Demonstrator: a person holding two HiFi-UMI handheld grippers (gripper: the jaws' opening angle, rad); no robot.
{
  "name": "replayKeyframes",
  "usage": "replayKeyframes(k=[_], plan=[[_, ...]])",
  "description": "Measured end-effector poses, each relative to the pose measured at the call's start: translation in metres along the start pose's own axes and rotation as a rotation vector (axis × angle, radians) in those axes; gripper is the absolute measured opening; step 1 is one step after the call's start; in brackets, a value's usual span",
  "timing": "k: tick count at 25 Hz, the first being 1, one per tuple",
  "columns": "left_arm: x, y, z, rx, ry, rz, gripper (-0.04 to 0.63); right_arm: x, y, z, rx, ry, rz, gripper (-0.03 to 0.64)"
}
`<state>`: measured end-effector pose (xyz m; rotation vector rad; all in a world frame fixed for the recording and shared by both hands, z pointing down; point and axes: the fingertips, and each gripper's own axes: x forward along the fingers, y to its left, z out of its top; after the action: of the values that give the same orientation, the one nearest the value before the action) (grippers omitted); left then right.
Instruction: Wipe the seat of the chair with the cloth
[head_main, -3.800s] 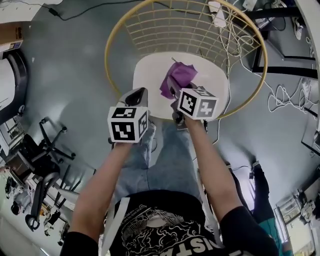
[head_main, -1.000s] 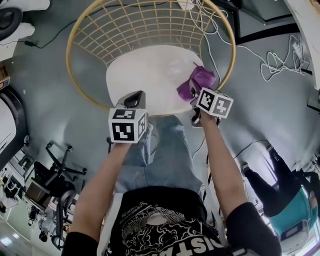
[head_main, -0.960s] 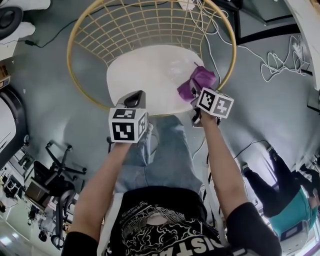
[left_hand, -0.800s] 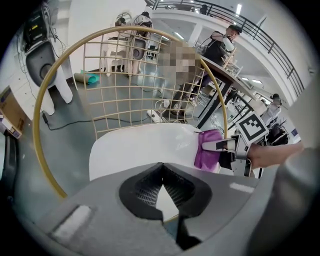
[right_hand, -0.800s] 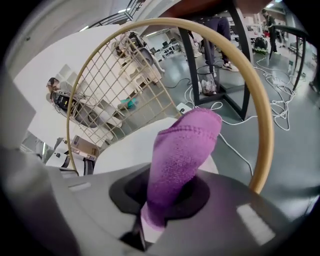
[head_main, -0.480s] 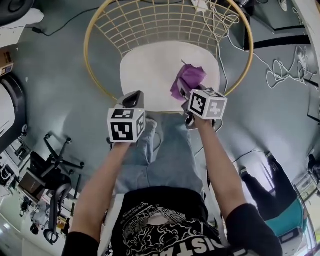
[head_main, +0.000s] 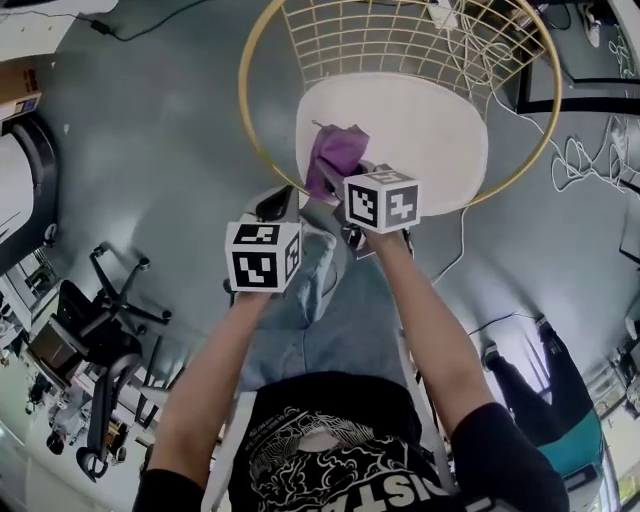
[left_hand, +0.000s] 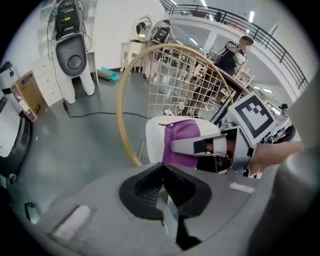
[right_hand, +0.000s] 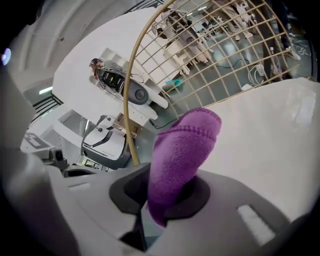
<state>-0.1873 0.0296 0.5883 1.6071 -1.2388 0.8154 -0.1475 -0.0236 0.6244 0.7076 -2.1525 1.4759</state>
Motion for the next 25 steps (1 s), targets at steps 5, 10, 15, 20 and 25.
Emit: replayKeyframes(k=[5,10,15,20,25], plan=[[-0.008,0.019,-0.017,0.004,-0.010,-0.030,0.000,0.033,0.013,-0.011,-0.032,0.003,-0.040,0.058],[-0.004,0.028,-0.031,0.052,-0.025,-0.070,0.000,0.043,-0.004,-0.016,0.007,-0.073,-0.112,0.058],[-0.012,0.024,-0.032,0.089,-0.008,-0.100,0.000,0.022,-0.004,-0.017,0.042,-0.121,-0.149,0.058],[-0.010,0.004,-0.033,0.103,0.012,-0.112,0.000,-0.004,-0.023,-0.035,0.096,-0.117,-0.177,0.058],[0.003,-0.019,-0.035,0.125,0.028,-0.120,0.000,-0.016,-0.040,-0.050,0.128,-0.113,-0.166,0.058]])
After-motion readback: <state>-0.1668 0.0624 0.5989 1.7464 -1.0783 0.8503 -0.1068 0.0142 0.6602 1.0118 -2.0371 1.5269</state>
